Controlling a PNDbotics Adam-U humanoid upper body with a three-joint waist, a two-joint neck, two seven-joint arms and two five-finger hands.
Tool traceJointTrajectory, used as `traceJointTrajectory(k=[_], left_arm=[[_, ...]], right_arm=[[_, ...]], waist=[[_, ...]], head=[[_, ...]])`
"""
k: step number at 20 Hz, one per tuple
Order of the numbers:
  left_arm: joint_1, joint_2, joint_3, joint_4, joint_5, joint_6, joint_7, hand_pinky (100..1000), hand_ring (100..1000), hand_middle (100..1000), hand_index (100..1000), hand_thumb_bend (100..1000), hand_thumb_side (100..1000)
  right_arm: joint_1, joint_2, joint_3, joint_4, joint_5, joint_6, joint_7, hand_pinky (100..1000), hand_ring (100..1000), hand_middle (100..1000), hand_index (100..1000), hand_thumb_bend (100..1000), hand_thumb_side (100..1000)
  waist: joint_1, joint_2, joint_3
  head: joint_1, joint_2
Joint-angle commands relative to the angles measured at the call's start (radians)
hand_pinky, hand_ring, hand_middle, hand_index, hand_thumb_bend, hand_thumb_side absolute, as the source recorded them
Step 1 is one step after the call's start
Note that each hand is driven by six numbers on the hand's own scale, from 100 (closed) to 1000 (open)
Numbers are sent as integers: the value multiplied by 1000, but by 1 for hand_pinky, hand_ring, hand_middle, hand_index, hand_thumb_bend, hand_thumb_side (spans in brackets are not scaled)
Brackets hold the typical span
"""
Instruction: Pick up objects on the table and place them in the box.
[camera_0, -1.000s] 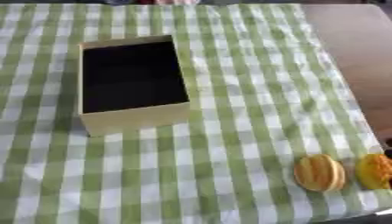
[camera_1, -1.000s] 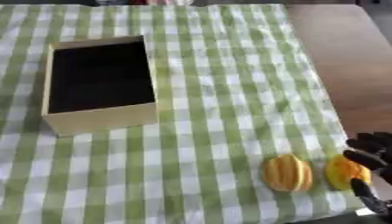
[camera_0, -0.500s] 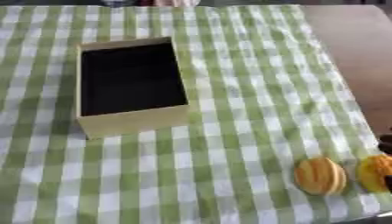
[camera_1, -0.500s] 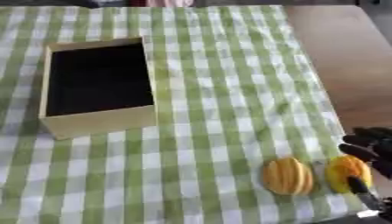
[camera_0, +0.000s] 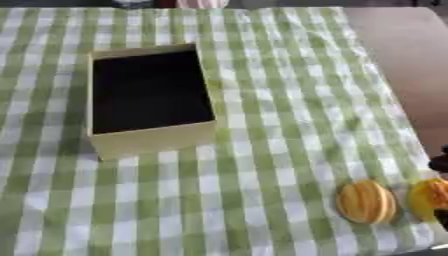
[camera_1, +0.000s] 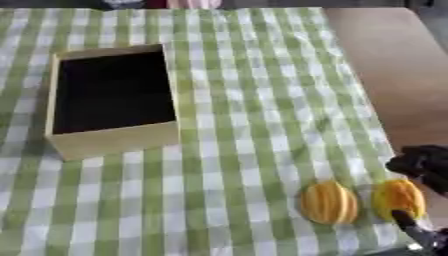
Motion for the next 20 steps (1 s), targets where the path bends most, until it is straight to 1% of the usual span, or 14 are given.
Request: traceJointTrajectory(k=[1,3,6,8,9,10,12,13,15,17,20], left_arm=[[-5,13,0,-18,2,2,-9,717,695,693,825,143,633],[-4,13,0,-18,1,3,-13,717,694,693,825,143,633],[-3,11,0,-18,2,5,-18,717,694,692,825,141,636],[-2,12,2,-18,2,6,-17,717,694,692,824,141,635],[-2,12,3,-18,2,6,-17,717,694,692,824,141,634],[-3,12,3,-18,2,6,-16,717,694,692,824,141,634],[-3,10,1,-18,3,7,-17,717,695,692,824,139,637],[-3,10,1,-18,4,8,-18,717,695,691,824,139,637],[-2,8,1,-18,4,8,-19,717,695,691,824,138,637],[-2,8,2,-18,4,7,-19,717,696,692,824,138,636],[-2,6,1,-18,5,9,-20,717,696,692,824,135,638]], right_arm=[[-10,-55,-43,-16,-71,-12,36,900,908,806,928,164,324],[-14,-70,-57,-16,-92,-2,56,900,909,811,931,167,332],[-11,-78,-61,-16,-107,19,101,904,918,818,936,181,352],[-6,-76,-61,-16,-105,26,140,907,921,822,939,205,367],[-5,-75,-62,-16,-102,27,156,914,927,830,944,242,385],[-4,-74,-63,-16,-97,28,171,916,929,832,946,253,389],[-3,-73,-61,-16,-92,30,192,927,938,840,952,267,380],[-2,-73,-60,-16,-90,30,201,931,941,843,955,275,351],[-3,-73,-58,-16,-87,27,215,935,942,845,957,286,339],[-4,-73,-56,-16,-83,23,226,938,944,848,959,295,291],[-6,-74,-50,-16,-73,18,237,935,942,850,959,323,286]], waist=[[-2,-20,-4],[-3,-20,-7],[-3,-20,-7],[-4,-19,-6],[-4,-19,-6],[-4,-19,-7],[-4,-19,-7],[-3,-19,-7],[-2,-19,-7],[-1,-18,-6],[1,-18,-7]], head=[[0,-8],[1,-8],[1,-10],[2,-8],[2,-6],[0,-6],[-8,-7],[-12,-7],[-18,-7],[-30,-8],[-38,-8]])
